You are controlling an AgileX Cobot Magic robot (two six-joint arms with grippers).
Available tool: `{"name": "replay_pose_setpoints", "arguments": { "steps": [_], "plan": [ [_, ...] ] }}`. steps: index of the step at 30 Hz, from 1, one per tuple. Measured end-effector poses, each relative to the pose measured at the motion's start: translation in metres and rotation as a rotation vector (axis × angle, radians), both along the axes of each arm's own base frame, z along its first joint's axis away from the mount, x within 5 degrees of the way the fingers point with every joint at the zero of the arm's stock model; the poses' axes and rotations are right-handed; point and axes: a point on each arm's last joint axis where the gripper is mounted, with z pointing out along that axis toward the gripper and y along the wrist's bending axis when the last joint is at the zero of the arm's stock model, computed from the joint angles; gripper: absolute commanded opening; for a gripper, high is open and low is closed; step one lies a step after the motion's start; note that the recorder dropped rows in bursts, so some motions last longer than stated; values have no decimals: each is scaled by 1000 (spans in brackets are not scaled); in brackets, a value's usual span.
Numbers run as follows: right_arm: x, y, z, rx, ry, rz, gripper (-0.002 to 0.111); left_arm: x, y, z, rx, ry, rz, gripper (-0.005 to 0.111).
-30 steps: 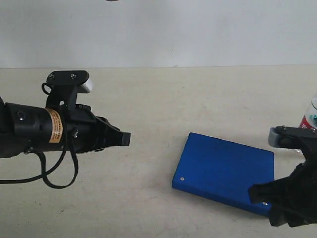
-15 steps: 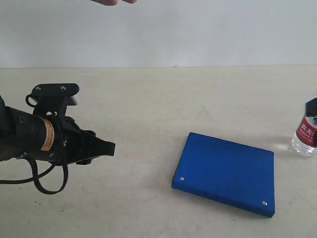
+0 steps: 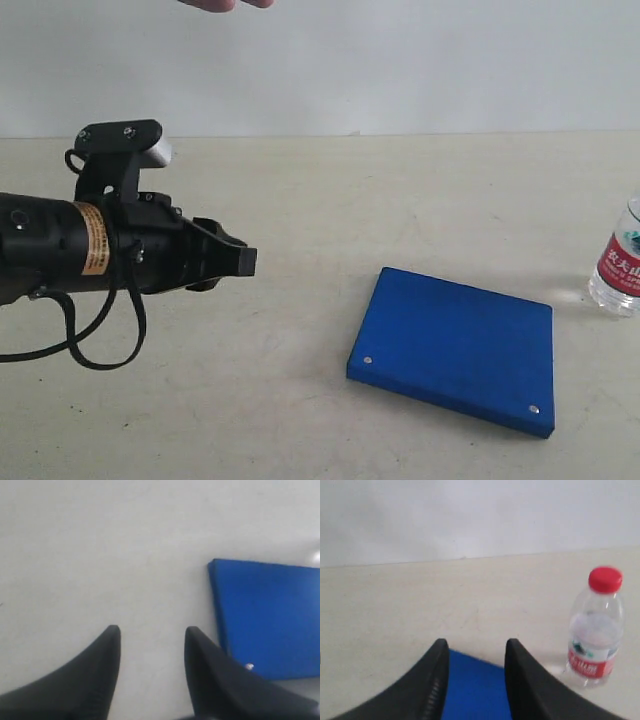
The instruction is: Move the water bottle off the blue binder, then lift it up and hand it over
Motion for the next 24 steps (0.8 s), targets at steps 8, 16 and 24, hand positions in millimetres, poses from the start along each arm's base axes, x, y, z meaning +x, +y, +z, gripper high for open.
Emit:
{"name": "replay_pose_setpoints", "arguments": {
  "steps": [8, 16, 24],
  "plan": [
    [10, 5, -107, 465, 540, -233, 34, 2, -6, -2, -79, 0, -6, 40],
    [44, 33, -141, 281, 851, -49, 35, 10, -15, -45, -81, 160, -4, 40],
    [107, 51, -155, 157, 1085, 88, 55, 12, -42, -61, -266, 315, -153, 40]
  ]
}}
